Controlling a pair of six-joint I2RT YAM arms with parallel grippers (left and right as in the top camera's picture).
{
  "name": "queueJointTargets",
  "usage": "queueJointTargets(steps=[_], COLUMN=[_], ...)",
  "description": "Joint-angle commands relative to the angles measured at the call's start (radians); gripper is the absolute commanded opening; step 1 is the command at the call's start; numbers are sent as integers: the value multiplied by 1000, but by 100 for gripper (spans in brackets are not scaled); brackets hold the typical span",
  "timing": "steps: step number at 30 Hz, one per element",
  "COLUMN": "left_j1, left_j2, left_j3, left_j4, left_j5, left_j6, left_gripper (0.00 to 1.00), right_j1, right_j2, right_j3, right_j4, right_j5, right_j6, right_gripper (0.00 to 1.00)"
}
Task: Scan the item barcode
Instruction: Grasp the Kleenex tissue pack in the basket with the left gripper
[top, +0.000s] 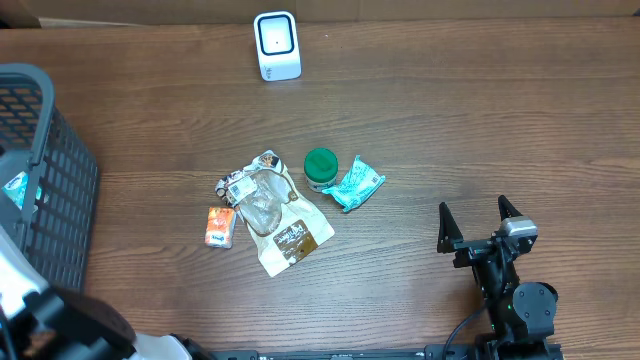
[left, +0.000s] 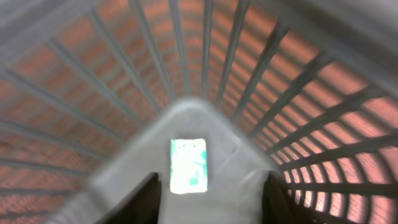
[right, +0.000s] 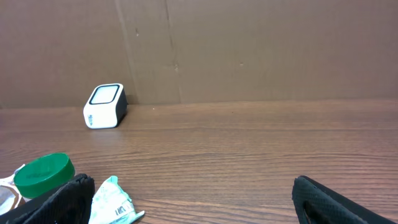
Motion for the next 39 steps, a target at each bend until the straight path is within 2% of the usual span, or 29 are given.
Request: queueJointTargets(steps=[1, 11, 16, 24, 25, 27, 30, 31, 39], left_j1=[15, 32, 33, 32, 32, 32, 32, 32, 30], left_j2=[106, 287, 384, 467, 470, 470, 470, 470, 406], left_j3=[-19, -19, -19, -19, -19, -19, -19, -19, 43], left_j4=[-17, 17, 32, 78, 78, 81, 72, 65, -17], left_j5=[-17, -20, -71, -69, -69, -69, -69, -69, -50], left_j6=[-51, -54, -53, -54, -53, -53, -50, -49, -47], left_gripper=[50, 51, 54, 52, 50, 37, 9, 4, 4], right_j1=[-5, -5, -5, -5, -5, -5, -5, -5, -5], right_j2=[-8, -8, -8, -8, -8, -8, -8, -8, -8], right_j3=[-10, -10, -10, -10, -10, -10, -10, -10, -10], right_j4=[6, 6, 6, 6, 6, 6, 6, 6, 6], right_j5=[5, 5, 5, 5, 5, 5, 5, 5, 5], right_j6=[0, 0, -1, 0, 0, 0, 0, 0, 0], right_gripper=[100, 100, 100, 100, 100, 100, 100, 100, 100])
